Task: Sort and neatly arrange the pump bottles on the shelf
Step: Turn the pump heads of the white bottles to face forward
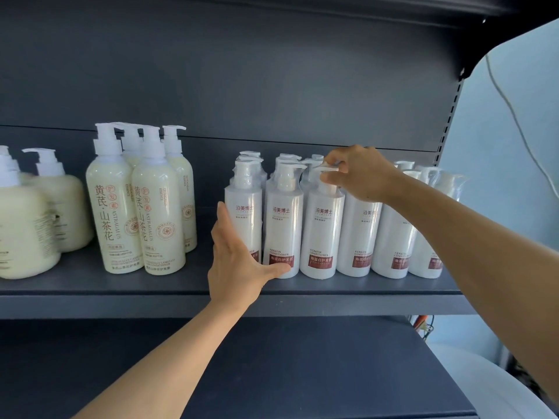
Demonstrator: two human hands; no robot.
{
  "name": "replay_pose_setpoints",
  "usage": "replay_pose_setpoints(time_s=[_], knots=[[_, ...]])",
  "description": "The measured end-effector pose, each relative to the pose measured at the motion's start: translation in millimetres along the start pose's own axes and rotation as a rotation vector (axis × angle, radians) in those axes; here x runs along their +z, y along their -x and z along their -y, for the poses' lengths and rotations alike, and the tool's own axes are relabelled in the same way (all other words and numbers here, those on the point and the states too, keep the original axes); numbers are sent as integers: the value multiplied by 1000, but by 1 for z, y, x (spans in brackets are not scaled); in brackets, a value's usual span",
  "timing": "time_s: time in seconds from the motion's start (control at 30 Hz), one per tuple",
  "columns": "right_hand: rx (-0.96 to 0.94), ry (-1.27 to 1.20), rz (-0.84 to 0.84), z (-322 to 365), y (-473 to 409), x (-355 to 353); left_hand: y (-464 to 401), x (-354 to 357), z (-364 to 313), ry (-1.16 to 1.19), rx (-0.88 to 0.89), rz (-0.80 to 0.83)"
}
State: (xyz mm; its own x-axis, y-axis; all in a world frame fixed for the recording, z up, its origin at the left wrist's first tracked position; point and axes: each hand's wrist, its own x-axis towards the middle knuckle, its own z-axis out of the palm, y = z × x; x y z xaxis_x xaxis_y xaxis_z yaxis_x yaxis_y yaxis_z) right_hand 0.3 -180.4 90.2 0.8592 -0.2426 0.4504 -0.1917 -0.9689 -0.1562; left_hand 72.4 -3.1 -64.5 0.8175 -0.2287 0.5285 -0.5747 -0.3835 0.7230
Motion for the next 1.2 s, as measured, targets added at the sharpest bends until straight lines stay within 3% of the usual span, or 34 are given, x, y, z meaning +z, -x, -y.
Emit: replay_pose_setpoints(time_s=[0.23,0.37,0.57,0.77,1.0,1.2], knots=[[21,-82,-29,0,13,-6,-3,-2,6,90,17,57],[83,-128,-156,-13,28,-29,-3,-11,1,-68,65,-55],[187,-85,-184,-41,57,-51,-12,-28,-43,-252,408,-185],[240,12,-120,-65,69,-62,-34,-14,-116,-416,691,37],[87,101,10,-93,47,-63,-67,29,-176,-572,590,203],[-78,95,76,-111,30,-50,-77,47,-188,-609,509,182]])
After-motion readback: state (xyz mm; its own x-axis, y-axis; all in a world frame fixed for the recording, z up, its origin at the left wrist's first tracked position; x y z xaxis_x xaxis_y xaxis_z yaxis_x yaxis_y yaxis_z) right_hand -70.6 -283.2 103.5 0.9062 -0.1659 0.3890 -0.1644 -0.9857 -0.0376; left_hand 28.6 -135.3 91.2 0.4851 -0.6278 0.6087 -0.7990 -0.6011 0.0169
